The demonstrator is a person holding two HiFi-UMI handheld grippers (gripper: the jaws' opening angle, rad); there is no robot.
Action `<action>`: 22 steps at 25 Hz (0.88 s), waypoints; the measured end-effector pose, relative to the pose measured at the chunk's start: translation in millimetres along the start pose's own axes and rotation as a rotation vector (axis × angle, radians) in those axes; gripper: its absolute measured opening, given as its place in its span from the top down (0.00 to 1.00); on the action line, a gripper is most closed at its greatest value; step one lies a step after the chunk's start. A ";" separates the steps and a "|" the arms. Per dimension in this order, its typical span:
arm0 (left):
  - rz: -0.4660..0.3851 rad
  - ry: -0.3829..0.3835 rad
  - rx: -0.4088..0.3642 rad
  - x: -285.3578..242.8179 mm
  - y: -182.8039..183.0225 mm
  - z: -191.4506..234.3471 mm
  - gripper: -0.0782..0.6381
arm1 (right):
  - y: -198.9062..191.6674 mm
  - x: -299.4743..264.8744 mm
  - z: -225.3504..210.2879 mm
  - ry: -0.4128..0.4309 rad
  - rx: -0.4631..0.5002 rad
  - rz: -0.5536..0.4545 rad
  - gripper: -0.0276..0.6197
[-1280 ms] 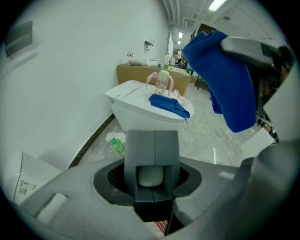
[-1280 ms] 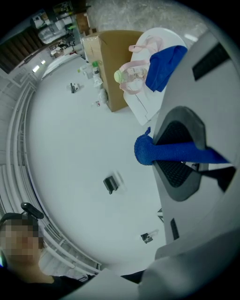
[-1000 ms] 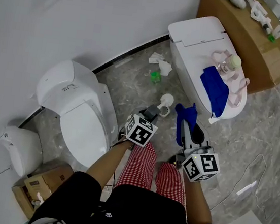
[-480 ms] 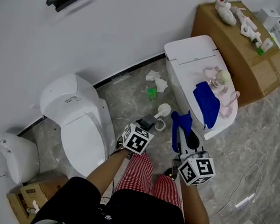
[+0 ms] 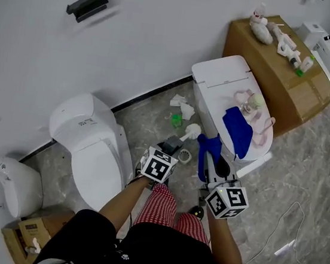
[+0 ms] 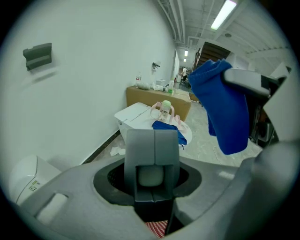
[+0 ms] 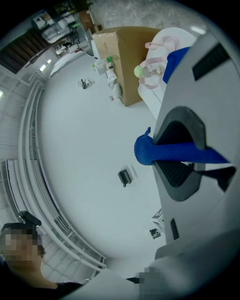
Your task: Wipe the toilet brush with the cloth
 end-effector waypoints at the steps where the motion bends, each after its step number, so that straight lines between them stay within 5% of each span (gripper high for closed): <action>1: -0.009 0.004 0.000 3.5 2.6 -0.6 0.66 | 2.2 1.3 -0.8 0.000 -0.020 -0.010 0.86; 22: -0.208 0.033 0.002 72.9 61.2 -28.9 0.66 | 57.7 24.5 15.5 0.071 -0.084 -0.147 0.86</action>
Point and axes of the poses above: the fingertips, and each gripper's own axes: x backward along the fingers, z to its left, y out of its top, the point moved 5 cm from there along x, backward along the fingers, and after that the axes turned 5 degrees about -y, right-handed, at the moved point
